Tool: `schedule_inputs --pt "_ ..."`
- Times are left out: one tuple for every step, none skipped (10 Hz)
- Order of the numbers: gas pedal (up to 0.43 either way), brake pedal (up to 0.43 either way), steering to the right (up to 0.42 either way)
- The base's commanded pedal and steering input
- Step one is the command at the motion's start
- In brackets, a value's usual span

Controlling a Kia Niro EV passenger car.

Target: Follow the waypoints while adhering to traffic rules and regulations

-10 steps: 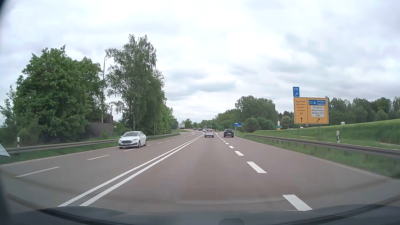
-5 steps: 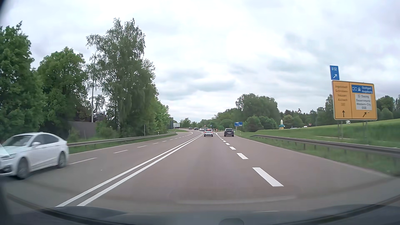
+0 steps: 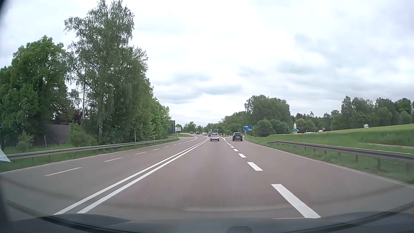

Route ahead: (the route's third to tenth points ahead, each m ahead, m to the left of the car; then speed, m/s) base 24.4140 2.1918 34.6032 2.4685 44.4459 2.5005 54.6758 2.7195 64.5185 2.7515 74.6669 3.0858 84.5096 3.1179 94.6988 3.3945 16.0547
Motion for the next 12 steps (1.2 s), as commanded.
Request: schedule_inputs --pt "0.138 0.000 0.000" --pt "0.130 0.000 0.000" --pt "0.130 0.000 0.000" --pt "0.130 0.000 -0.001" --pt "0.130 0.000 -0.002" --pt "0.118 0.000 -0.002" --pt "0.118 0.000 -0.002" --pt "0.118 0.000 -0.003" --pt "0.118 0.000 -0.002" --pt "0.118 0.000 -0.002" --pt "0.118 0.000 -0.002" --pt "0.118 0.000 -0.002"
